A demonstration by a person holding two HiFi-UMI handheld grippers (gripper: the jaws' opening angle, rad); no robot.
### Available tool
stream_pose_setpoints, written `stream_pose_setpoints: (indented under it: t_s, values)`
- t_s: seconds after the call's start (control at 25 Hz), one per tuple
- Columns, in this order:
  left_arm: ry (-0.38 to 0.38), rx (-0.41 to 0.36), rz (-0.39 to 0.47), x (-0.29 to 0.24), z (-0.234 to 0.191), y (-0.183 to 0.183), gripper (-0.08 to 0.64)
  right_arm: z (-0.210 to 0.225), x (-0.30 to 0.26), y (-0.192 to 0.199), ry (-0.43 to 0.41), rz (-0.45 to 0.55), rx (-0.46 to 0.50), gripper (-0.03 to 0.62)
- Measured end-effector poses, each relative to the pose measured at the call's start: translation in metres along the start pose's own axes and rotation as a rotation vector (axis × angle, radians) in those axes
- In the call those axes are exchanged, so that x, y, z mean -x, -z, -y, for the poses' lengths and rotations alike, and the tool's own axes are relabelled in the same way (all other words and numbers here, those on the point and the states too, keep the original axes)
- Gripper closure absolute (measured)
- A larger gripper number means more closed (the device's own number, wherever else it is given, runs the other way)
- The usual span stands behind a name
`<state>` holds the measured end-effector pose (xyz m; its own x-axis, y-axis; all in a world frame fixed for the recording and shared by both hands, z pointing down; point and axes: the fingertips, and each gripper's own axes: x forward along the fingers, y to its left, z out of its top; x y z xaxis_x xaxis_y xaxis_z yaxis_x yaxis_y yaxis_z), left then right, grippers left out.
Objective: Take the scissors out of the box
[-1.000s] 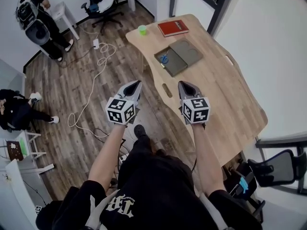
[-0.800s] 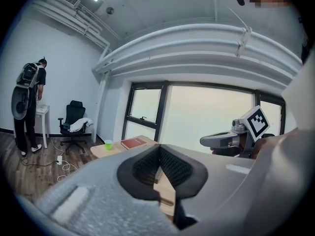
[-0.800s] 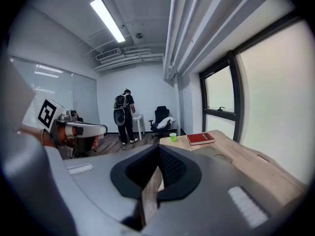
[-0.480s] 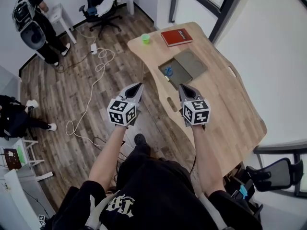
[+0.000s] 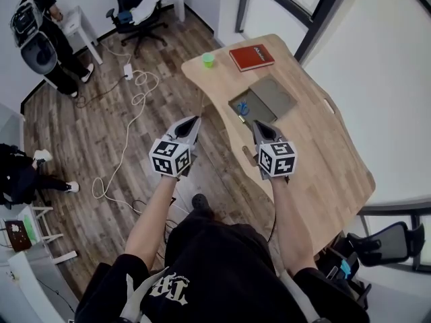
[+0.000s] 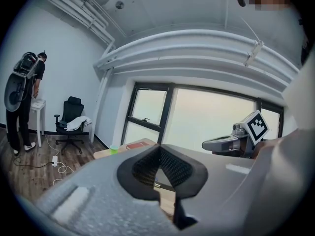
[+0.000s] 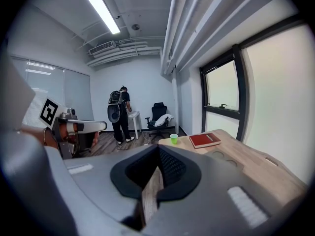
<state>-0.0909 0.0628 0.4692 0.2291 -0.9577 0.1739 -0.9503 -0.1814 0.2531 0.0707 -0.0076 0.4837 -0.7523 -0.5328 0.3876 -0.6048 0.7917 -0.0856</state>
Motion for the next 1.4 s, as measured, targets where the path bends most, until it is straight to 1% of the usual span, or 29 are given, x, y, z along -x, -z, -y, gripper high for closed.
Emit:
stream_pose_setpoints:
  t_s: [0.36,0.76,1.0,1.2,1.4]
  values:
    - [0.036,0.009,-0.011,-0.007,-0.033,-0.002,0.563,-0.007,-0.027,0.002,0.029,-0.009,-0.019,0.588]
    - [0.11,0.011,-0.032,-0.018,-0.031,0.006,0.563,-0.005,-0.028,0.016,0.059,-0.015,-0.048,0.588]
    - [0.116,0.012,-0.047,-0.021,-0.034,0.014,0.561,0.004,-0.032,0.024,0.069,-0.02,-0.065,0.588]
    - [0.105,0.011,-0.041,-0.026,-0.047,0.008,0.561,0.007,-0.048,0.013,0.055,-0.004,-0.06,0.588]
    - [0.115,0.006,-0.032,-0.04,-0.06,-0.001,0.561,0.013,-0.068,0.006,0.051,0.001,-0.063,0.588]
